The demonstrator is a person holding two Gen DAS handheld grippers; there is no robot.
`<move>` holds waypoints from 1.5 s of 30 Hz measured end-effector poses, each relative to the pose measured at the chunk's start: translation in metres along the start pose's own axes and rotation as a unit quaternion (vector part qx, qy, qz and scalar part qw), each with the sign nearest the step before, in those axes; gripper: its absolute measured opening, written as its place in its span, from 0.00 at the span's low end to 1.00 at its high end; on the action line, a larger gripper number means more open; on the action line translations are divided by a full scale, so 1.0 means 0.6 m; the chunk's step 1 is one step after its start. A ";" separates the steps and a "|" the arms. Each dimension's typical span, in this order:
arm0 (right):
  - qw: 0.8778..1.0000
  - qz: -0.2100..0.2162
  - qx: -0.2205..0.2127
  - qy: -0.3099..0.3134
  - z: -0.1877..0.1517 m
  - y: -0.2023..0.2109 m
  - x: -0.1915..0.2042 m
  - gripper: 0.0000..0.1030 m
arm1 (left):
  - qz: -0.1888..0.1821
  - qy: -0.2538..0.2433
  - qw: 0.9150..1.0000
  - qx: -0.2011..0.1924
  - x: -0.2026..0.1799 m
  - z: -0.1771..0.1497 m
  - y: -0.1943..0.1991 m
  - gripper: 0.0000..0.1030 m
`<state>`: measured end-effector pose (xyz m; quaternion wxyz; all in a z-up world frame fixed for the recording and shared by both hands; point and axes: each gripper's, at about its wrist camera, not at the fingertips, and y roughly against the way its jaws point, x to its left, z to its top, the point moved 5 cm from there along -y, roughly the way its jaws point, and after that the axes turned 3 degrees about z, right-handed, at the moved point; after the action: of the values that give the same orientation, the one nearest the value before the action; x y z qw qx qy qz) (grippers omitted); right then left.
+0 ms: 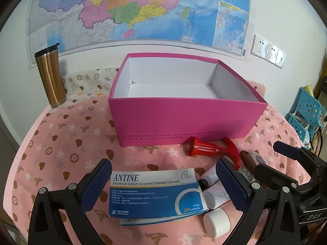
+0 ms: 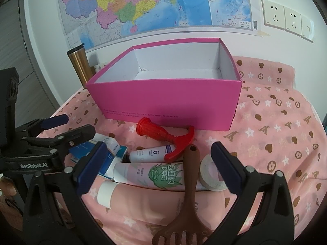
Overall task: Organize rigid objects
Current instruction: 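Move the right tool toward the blue ANTINE medicine box, then grasp the ANTINE medicine box with the right gripper and lift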
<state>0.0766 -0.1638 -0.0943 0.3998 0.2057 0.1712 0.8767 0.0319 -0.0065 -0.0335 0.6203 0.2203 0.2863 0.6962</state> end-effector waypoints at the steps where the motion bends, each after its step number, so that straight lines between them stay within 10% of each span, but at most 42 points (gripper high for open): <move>1: 1.000 0.000 0.000 0.000 0.000 0.000 0.000 0.98 | 0.000 0.000 1.000 -0.001 0.000 0.000 0.000 1.00; 37: 0.996 0.073 0.048 0.015 -0.013 -0.043 0.038 0.98 | -0.009 0.025 1.000 -0.003 0.072 -0.010 0.001 0.99; 45: 0.987 0.129 0.077 0.050 -0.030 -0.078 0.102 0.81 | -0.064 0.057 0.995 0.049 0.118 -0.047 -0.021 0.71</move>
<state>0.0606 -0.0901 -0.1179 0.2570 0.2127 0.2299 0.9142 0.0130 0.0608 -0.0665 0.6350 0.1916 0.3680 0.6516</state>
